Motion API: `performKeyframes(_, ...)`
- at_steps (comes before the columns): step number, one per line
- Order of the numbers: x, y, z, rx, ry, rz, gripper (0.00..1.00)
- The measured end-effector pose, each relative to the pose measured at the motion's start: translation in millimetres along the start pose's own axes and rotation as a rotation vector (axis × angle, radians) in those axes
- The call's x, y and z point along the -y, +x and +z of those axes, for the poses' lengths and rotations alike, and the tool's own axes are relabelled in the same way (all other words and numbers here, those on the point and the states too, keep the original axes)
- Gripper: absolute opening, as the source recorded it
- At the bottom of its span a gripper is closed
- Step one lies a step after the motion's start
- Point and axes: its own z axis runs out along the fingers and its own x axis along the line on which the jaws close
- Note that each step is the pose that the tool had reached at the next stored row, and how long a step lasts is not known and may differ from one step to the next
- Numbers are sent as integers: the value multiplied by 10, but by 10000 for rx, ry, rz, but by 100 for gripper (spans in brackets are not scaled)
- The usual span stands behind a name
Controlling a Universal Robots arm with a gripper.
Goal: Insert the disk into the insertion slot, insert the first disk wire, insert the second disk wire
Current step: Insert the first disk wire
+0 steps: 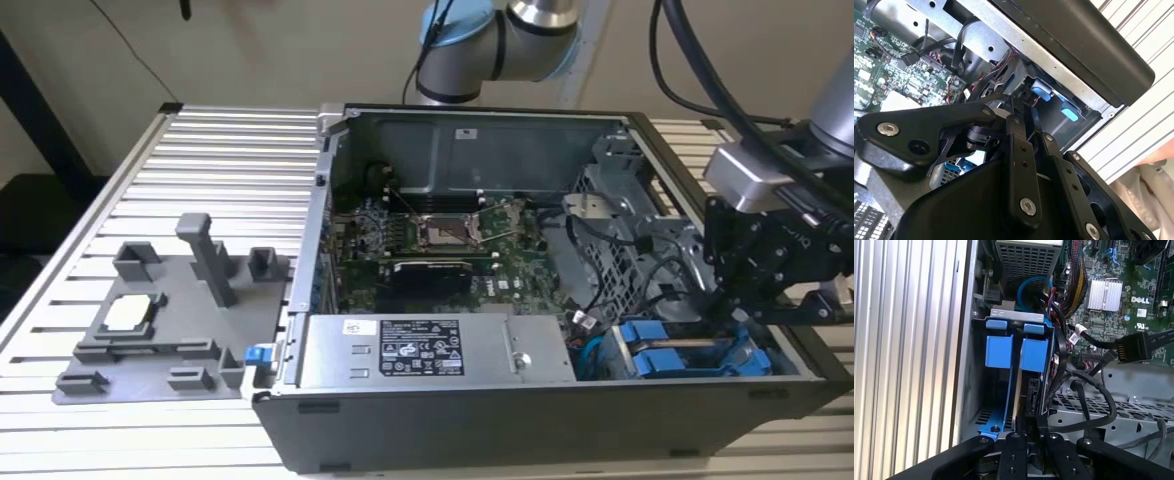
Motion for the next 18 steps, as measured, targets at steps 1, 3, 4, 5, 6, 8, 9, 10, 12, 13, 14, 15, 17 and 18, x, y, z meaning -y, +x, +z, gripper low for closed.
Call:
performKeyframes(1,-2,-2,-1,-2,20,6,19)
performKeyframes(3,-2,-8,-2,-7,65,27,19)
performKeyframes(4,-1,-14,-3,-6,78,39,19)
performKeyframes(5,-1,-19,-6,-8,85,55,19)
performKeyframes(6,-1,-21,-11,-12,85,69,19)
performKeyframes(8,-3,-24,-10,-19,85,100,19)
performKeyframes(9,-4,-25,-11,-21,83,122,19)
performKeyframes(10,-5,-24,-11,-22,82,148,19)
performKeyframes(12,-6,-25,-10,-23,77,288,19)
performKeyframes(13,-7,-25,-10,-24,73,376,19)
performKeyframes(14,-8,-25,-11,-26,71,438,19)
performKeyframes(15,-8,-25,-10,-26,70,452,19)
performKeyframes(17,-8,-26,-6,-26,69,464,19)
performKeyframes(18,-8,-26,-4,-27,70,472,19)
